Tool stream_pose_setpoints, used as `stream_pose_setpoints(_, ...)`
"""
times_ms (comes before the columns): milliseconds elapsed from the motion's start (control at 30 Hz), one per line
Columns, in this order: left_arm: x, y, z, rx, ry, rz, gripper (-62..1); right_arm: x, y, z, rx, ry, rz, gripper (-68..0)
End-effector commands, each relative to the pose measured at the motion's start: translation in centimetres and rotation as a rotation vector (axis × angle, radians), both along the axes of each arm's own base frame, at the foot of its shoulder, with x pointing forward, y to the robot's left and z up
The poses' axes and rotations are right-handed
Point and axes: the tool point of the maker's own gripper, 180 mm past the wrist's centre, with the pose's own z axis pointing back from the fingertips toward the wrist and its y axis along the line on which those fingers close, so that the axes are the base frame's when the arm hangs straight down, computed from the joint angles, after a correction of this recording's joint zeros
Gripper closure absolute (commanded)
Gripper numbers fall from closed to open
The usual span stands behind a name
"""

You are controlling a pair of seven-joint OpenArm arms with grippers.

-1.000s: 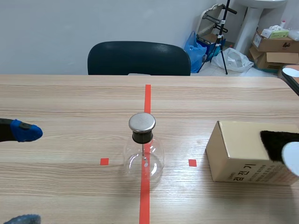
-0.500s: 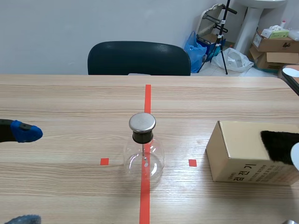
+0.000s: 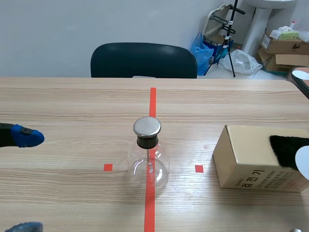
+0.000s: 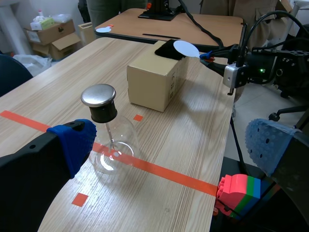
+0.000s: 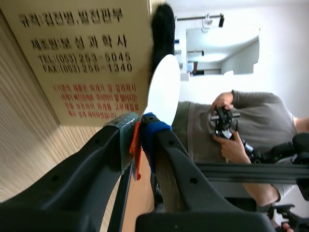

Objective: Do the electroscope experiment

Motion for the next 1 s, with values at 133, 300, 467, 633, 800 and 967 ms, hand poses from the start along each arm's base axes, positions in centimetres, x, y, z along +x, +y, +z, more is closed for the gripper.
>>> stream_pose_setpoints(133, 0.1, -0.2, 0.5, -0.031, -0.001, 0.007, -62.3, -0.1, 0.0, 0.3, -0.064, -0.008, 0.03, -0.9)
stream_pose_setpoints(300, 0.1, -0.2, 0.5, -0.031, -0.001, 0.007, -62.3, -0.1, 0.0, 0.3, -0.064, -0.007, 0.032, -0.9)
stream_pose_setpoints(467, 0.1, -0.2, 0.5, -0.031, -0.001, 0.007, -62.3, 0.1, 0.1, 0.5, -0.077, -0.011, 0.042, -1.1)
stream_pose_setpoints(633, 0.1, -0.2, 0.4, -0.03, 0.0, 0.007, -62.3, 1.0, -0.1, 1.8, -0.124, -0.035, 0.04, -1.1)
stream_pose_setpoints(800, 0.1, -0.2, 0.4, -0.028, 0.0, 0.007, -62.3, 1.7, 0.0, 3.1, -0.154, -0.062, 0.014, -1.1)
stream_pose_setpoints(967, 0.1, -0.2, 0.4, -0.028, 0.0, 0.007, -62.3, 2.5, 1.0, 4.9, -0.183, -0.096, 0.012, -1.1)
